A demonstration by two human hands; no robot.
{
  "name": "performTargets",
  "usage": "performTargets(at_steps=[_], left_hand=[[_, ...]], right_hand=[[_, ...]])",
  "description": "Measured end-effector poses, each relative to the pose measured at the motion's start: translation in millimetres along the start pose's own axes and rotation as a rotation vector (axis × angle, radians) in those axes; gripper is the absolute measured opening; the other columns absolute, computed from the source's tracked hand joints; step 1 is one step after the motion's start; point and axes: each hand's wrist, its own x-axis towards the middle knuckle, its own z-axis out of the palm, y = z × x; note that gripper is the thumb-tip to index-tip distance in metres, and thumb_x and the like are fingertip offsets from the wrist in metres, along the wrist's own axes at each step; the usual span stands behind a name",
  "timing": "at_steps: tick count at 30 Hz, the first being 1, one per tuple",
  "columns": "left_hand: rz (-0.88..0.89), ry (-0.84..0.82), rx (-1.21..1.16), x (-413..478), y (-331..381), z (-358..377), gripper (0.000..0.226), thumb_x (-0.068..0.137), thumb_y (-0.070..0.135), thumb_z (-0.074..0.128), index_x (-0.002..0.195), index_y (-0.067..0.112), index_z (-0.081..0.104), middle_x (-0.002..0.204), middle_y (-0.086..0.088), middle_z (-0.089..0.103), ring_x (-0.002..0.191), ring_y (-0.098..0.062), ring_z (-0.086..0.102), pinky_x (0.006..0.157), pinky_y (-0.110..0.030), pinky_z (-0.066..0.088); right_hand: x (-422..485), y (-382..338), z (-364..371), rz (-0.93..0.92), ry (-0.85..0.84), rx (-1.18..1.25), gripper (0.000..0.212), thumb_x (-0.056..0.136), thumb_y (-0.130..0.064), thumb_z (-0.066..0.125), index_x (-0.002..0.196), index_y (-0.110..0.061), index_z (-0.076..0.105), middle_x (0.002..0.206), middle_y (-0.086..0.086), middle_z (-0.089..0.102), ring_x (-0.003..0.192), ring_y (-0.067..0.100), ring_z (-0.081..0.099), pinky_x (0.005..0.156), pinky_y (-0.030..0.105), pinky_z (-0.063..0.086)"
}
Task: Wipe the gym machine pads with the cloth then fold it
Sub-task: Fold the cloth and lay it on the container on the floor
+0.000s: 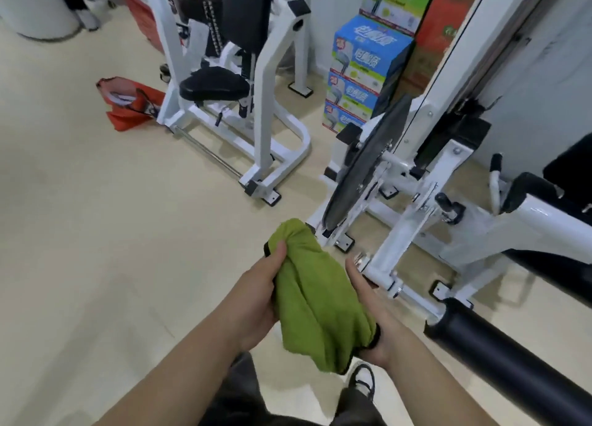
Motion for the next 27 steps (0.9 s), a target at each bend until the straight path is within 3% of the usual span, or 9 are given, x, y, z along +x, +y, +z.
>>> performTargets(at_steps=[3,8,12,15,18,20,23,25,27], left_hand=[[-0.072,-0.127,0.115,23,35,-34,0.051,0.095,0.051,0.052,0.134,0.020,0.064,0.127,-0.005,0.074,0.118,-0.023,0.071,0.105,-0.044,0.050],[-0.188,-0.236,0.353,45,70,-79,0.047,0.103,0.050,0.046,0.131,0.017,0.066,0.123,-0.004,0.076,0.113,-0.019,0.072,0.096,-0.037,0.054],[-0.210,-0.295,0.659,61,83,-103,0.054,0.102,0.066,0.041,0.135,0.029,0.061,0.131,0.005,0.072,0.119,-0.015,0.069,0.102,-0.038,0.051],[-0.159,-0.260,0.971,73,88,-106,0.062,0.099,0.071,0.039,0.140,0.028,0.056,0.136,0.007,0.064,0.125,-0.016,0.060,0.104,-0.034,0.044],[-0.063,-0.245,1.019,72,78,-98,0.071,0.091,0.075,0.045,0.139,0.024,0.058,0.134,0.005,0.065,0.125,-0.015,0.060,0.115,-0.038,0.041],[0.019,-0.255,0.977,66,66,-93,0.055,0.097,0.067,0.046,0.129,0.027,0.066,0.125,0.006,0.072,0.117,-0.014,0.067,0.112,-0.040,0.047],[0.141,-0.227,0.994,55,54,-74,0.036,0.102,0.060,0.049,0.107,0.032,0.071,0.113,0.009,0.072,0.110,-0.012,0.066,0.106,-0.037,0.047],[0.195,-0.183,1.009,52,48,-65,0.029,0.102,0.052,0.056,0.098,0.028,0.070,0.107,0.005,0.071,0.107,-0.017,0.066,0.102,-0.039,0.050],[0.238,-0.151,1.056,48,38,-62,0.027,0.100,0.045,0.063,0.100,0.020,0.072,0.106,-0.002,0.073,0.105,-0.023,0.067,0.097,-0.040,0.055]], right_hand=[[25,20,26,-0.027,0.109,0.110,0.097,0.068,-0.087,0.068,0.133,-0.015,0.071,0.139,0.018,0.066,0.128,0.033,0.061,0.114,0.048,0.039],[34,33,86,-0.391,0.232,0.063,0.051,0.104,-0.047,0.047,0.140,-0.015,0.063,0.136,0.005,0.070,0.128,0.020,0.064,0.114,0.044,0.044],[29,51,88,-0.503,0.553,0.059,0.050,0.103,-0.053,0.052,0.127,-0.012,0.069,0.119,0.003,0.078,0.113,0.022,0.073,0.107,0.046,0.052],[20,65,73,-0.466,0.768,0.034,0.060,0.093,-0.067,0.058,0.121,-0.014,0.066,0.117,0.004,0.075,0.113,0.025,0.068,0.109,0.048,0.049],[4,80,58,-0.461,0.896,-0.007,0.053,0.099,-0.062,0.052,0.117,-0.013,0.061,0.114,0.003,0.068,0.104,0.023,0.064,0.093,0.040,0.050],[-11,91,47,-0.508,0.927,0.002,0.045,0.099,-0.059,0.054,0.105,-0.016,0.062,0.109,0.002,0.067,0.094,0.017,0.061,0.086,0.037,0.047],[-32,107,31,-0.569,0.883,0.152,0.045,0.090,-0.061,0.069,0.101,-0.017,0.070,0.107,0.001,0.076,0.098,0.021,0.071,0.092,0.040,0.055],[-39,117,20,-0.589,0.890,0.280,0.054,0.080,-0.058,0.081,0.106,-0.011,0.075,0.108,0.007,0.079,0.101,0.028,0.074,0.094,0.046,0.059],[-45,129,10,-0.612,0.955,0.366,0.056,0.080,-0.040,0.087,0.106,0.006,0.070,0.106,0.020,0.076,0.097,0.031,0.072,0.089,0.043,0.060]])
